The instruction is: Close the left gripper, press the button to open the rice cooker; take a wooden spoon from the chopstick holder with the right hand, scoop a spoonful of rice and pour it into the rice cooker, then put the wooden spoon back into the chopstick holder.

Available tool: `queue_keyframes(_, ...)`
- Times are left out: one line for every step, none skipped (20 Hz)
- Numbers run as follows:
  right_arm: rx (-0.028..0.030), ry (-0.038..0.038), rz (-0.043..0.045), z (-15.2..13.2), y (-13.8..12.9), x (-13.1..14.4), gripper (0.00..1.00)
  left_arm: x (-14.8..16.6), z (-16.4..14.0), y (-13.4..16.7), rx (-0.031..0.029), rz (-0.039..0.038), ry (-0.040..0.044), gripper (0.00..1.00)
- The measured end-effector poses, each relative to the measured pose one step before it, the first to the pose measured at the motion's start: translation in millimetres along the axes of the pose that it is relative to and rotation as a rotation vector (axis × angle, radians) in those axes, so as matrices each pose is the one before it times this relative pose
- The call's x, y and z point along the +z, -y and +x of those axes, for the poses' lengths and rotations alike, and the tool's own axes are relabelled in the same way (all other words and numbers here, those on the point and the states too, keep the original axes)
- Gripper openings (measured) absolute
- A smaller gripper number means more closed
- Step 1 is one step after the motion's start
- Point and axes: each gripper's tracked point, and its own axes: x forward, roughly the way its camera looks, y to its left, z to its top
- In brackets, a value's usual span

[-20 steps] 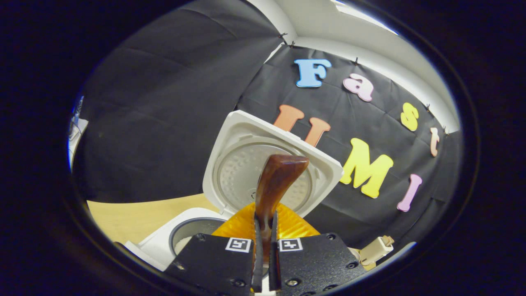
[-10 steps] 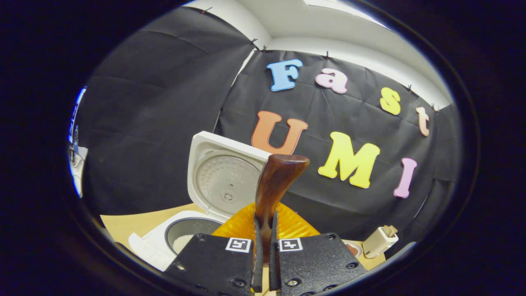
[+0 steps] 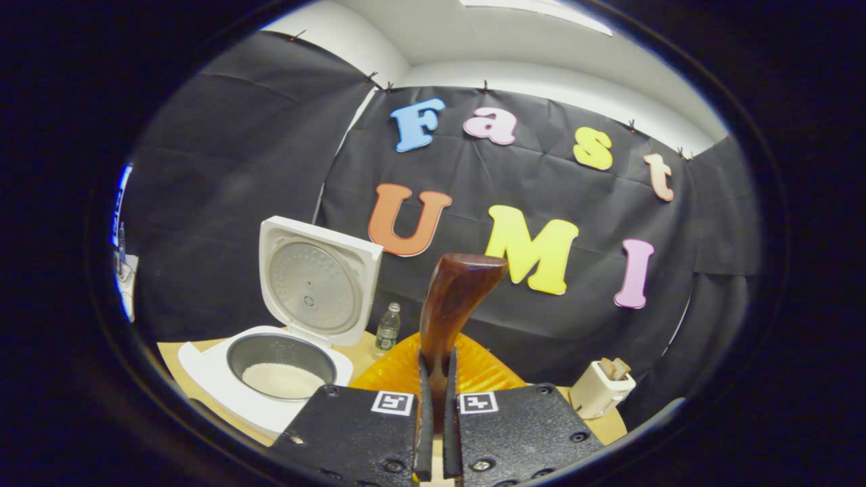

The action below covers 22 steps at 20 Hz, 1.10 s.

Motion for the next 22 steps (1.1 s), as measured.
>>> queue_keyframes(-0.01566,-0.00002,0.01361,-4.31,16.75,-2.62,0.11,0.93,-0.27,5.74,-0.00507,0.00400,0.00409,0.94)
queue_keyframes(-0.01626,0.00095,0.00903,-2.82,17.23,-2.43,0.11,1.59,0.87,4.86,-0.00103,0.00710,0.00397,0.94)
queue_keyframes(-0.01219,-0.00388,0.00275,-3.14,15.44,-1.41,0.12,-0.30,0.13,2.33,0.00063,0.00426,0.00467,0.94)
queue_keyframes(-0.01460,-0.00108,0.01083,-4.35,17.01,-5.93,0.12,0.10,1.96,4.56,-0.00495,0.00133,0.00313,0.94)
queue_keyframes(-0.01418,-0.00363,0.01071,-5.25,16.87,-4.24,0.12,-2.00,2.76,5.89,-0.00664,-0.00125,-0.00304,0.94)
queue_keyframes(-0.01403,-0.00428,0.01218,-4.49,16.79,-4.30,0.12,-2.82,2.63,5.28,-0.00451,-0.00072,-0.00796,0.94)
queue_keyframes(-0.01546,-0.00454,0.01461,-4.11,16.61,-4.54,0.13,-1.75,2.74,2.65,-0.00039,0.00077,-0.00405,0.94)
queue_keyframes(-0.01393,-0.00776,0.01246,-3.26,15.95,-6.87,0.12,0.27,1.15,1.12,0.00575,-0.00008,0.00154,0.94)
queue_keyframes(-0.01268,-0.00783,0.01371,-1.79,13.97,-5.14,0.13,-0.41,2.39,1.39,0.00410,-0.00006,0.00190,0.94)
queue_keyframes(-0.01436,-0.00663,0.01705,-0.84,13.31,-5.48,0.13,-1.11,1.82,0.36,-0.00093,-0.00361,0.00080,0.94)
queue_keyframes(-0.01460,-0.00923,0.02005,-1.01,12.58,-7.11,0.13,-1.13,4.20,7.98,-0.00388,-0.00594,-0.00121,0.94)
queue_keyframes(-0.01161,-0.01240,0.01766,0.07,10.05,-9.63,0.13,-1.05,2.55,2.84,-0.00183,-0.00549,-0.00210,0.94)
queue_keyframes(-0.00717,-0.01538,0.01234,1.32,8.87,-9.50,0.13,-1.61,3.69,1.06,0.00363,-0.00453,0.00118,0.94)
queue_keyframes(-0.00851,-0.01423,0.00093,3.42,9.85,-11.89,0.13,-0.69,2.86,0.48,0.00435,-0.00267,0.00177,0.94)
queue_keyframes(-0.01085,-0.01632,0.00151,4.05,8.33,-10.69,0.13,-1.15,2.31,1.18,0.00332,-0.00259,-0.00017,0.94)
queue_keyframes(-0.00910,-0.01891,0.01214,4.66,8.95,-12.04,0.14,-1.03,2.22,0.53,0.00079,-0.00276,-0.00213,0.94)
queue_keyframes(-0.00760,-0.02103,0.01859,5.27,8.05,-10.80,0.13,-1.44,4.06,2.25,-0.00043,0.00018,-0.00351,0.94)
queue_keyframes(-0.00832,-0.02226,0.02210,4.81,7.20,-10.60,0.13,-1.27,2.61,0.65,0.00286,0.00267,-0.00379,0.94)
queue_keyframes(-0.00429,-0.01923,0.01309,4.38,6.16,-9.74,0.13,-0.84,1.86,-0.83,0.00571,0.00283,-0.00069,0.94)
queue_keyframes(-0.00463,-0.01447,0.00738,3.90,5.72,-7.50,0.13,-0.62,2.65,-0.37,0.00537,0.00321,-0.00004,0.94)
queue_keyframes(-0.00499,-0.01482,0.01037,2.10,5.02,-7.36,0.14,0.19,3.10,-0.03,0.00493,0.00236,0.00116,0.94)
queue_keyframes(-0.00084,-0.00642,0.00885,2.57,3.73,-5.92,0.14,0.14,2.90,-1.03,0.00454,0.00185,0.00130,0.94)
